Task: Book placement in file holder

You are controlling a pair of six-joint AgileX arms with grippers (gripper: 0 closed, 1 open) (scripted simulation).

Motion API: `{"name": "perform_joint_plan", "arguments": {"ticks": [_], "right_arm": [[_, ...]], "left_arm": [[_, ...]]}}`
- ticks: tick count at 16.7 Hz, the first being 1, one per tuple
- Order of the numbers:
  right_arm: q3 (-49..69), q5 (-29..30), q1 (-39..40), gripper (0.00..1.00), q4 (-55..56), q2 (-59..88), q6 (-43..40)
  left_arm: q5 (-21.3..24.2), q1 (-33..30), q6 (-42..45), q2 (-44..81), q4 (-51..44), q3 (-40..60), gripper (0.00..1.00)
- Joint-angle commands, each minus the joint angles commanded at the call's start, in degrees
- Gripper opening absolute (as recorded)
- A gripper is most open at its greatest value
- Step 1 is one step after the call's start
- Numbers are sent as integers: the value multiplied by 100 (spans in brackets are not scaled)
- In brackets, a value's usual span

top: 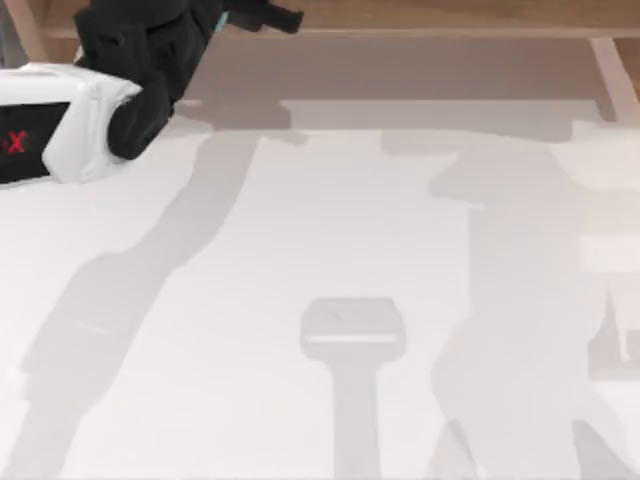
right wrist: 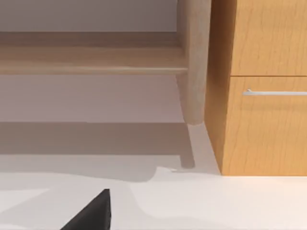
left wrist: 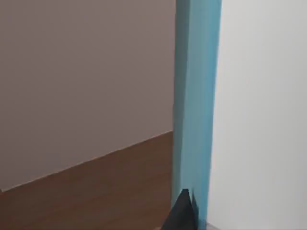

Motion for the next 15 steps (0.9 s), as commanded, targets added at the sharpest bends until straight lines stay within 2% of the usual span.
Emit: {"name": "perform_joint_plan", "arguments": {"ticks": [4, 9, 15], "right_arm": [[0, 0, 0, 100, 0, 0, 0], [0, 0, 0, 100, 0, 0, 0], [0, 0, 0, 100, 0, 0, 0]], "left_arm": [[1039, 570, 1266, -1068, -461, -887, 0], [2310, 1653, 2979, -2210, -937, -2053, 0], [3470, 3297, 5014, -2393, -1154, -3022, 0]]}}
